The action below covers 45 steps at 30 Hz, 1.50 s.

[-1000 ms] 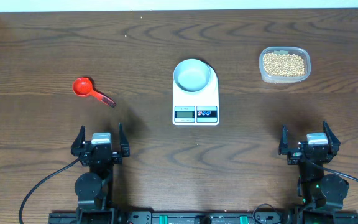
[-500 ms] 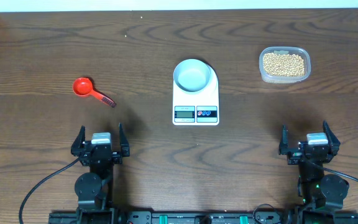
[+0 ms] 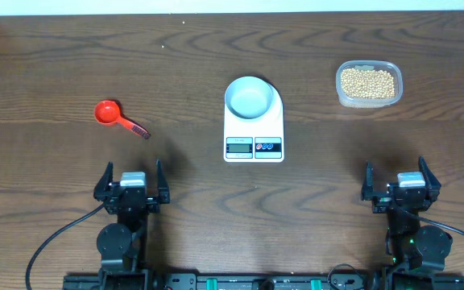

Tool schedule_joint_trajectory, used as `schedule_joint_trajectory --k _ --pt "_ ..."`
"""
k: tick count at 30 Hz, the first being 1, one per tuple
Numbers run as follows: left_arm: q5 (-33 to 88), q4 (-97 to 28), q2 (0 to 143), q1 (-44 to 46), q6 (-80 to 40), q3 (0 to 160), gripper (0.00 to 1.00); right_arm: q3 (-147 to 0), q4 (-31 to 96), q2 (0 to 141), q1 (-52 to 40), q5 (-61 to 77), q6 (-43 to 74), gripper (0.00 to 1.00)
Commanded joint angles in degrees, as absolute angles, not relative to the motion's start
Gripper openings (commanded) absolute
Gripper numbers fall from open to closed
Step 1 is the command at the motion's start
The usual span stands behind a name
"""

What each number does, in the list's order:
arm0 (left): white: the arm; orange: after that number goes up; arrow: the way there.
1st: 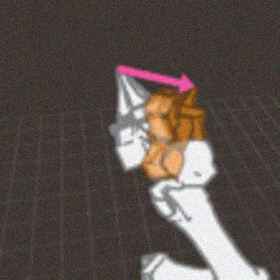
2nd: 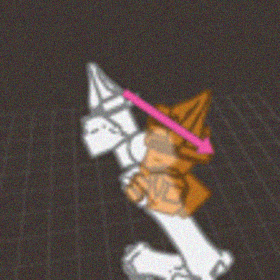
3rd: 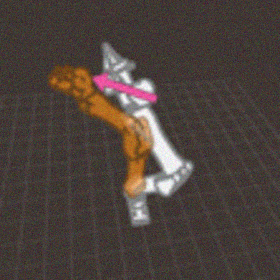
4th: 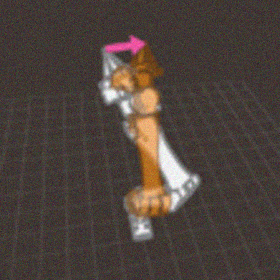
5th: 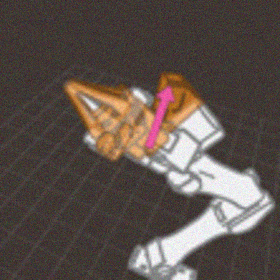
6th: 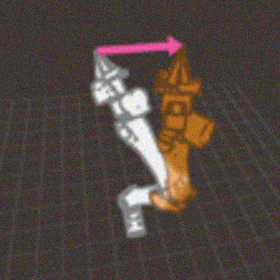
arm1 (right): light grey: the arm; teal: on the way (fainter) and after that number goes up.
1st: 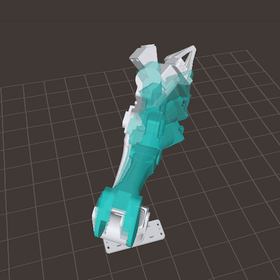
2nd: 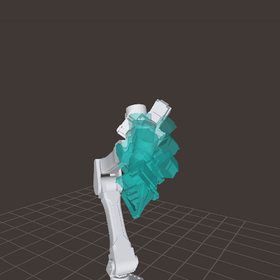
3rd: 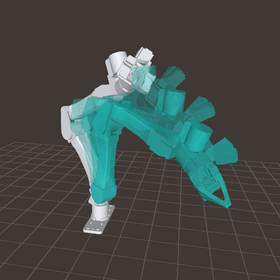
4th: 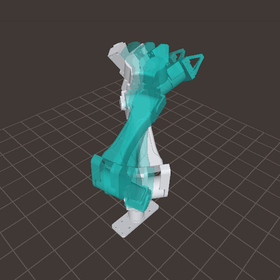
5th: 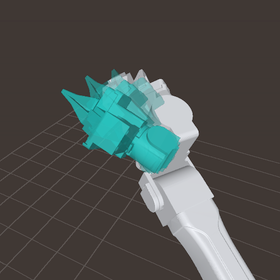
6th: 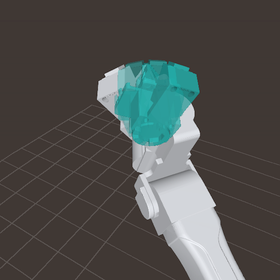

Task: Scoop item into bowl and weigh 50g on scale
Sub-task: 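Raise the left arm and move the left gripper toward the red scoop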

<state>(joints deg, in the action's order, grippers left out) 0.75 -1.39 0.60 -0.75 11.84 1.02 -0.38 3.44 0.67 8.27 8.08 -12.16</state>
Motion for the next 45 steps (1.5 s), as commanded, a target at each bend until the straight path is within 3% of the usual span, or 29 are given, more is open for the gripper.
schedule_joint_trajectory --k 1,9,32,45 --pt "2.4 -3.7 0.3 -1.1 10.0 0.5 0.98 -0.3 3.7 0.3 7.8 8.1 -12.3 0.99" --pt "4.2 -4.1 3.6 -1.1 8.9 3.5 0.98 -0.3 3.7 0.3 7.8 8.1 -12.3 0.99" --pt "8.8 -4.4 32.2 -1.1 7.2 21.8 0.98 -0.3 3.7 0.3 7.8 8.1 -12.3 0.99" --pt "11.4 -15.1 36.7 -1.1 5.2 30.9 0.98 -0.3 3.7 0.3 7.8 8.1 -12.3 0.99"
